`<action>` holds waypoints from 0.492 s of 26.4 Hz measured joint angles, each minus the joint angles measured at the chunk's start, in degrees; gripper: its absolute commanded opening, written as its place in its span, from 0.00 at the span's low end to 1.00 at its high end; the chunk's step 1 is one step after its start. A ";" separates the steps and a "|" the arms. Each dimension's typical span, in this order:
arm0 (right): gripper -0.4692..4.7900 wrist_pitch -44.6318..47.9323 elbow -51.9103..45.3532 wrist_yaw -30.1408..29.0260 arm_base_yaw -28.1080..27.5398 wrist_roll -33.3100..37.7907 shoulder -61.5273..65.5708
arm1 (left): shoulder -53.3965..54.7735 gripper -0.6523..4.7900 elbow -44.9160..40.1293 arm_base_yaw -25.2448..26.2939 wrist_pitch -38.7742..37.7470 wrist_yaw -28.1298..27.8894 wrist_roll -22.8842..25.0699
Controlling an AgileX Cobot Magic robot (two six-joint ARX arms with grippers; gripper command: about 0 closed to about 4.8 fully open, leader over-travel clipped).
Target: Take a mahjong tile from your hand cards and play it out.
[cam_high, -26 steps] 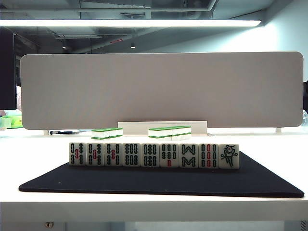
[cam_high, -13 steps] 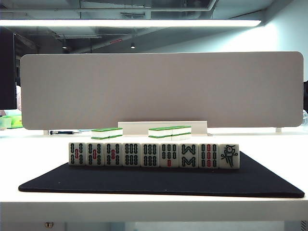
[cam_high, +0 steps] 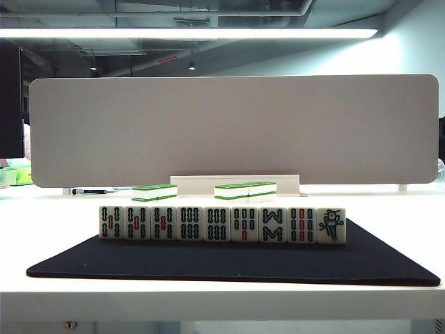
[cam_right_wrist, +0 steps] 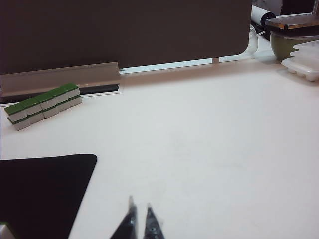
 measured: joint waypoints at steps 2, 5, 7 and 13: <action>0.13 -0.74 0.90 0.00 0.02 0.04 0.00 | 0.02 0.17 0.00 0.00 -0.02 0.98 -0.02; 0.13 -1.79 1.70 0.00 0.02 0.04 0.02 | 0.04 0.17 0.09 0.00 -0.20 2.14 -0.22; 0.13 -2.47 2.32 -0.24 0.04 0.04 0.13 | 0.31 0.17 1.05 0.00 -0.42 2.43 -0.22; 0.13 -2.95 4.94 -0.28 0.13 0.04 3.26 | 5.22 0.17 4.96 0.00 -0.57 3.04 -0.22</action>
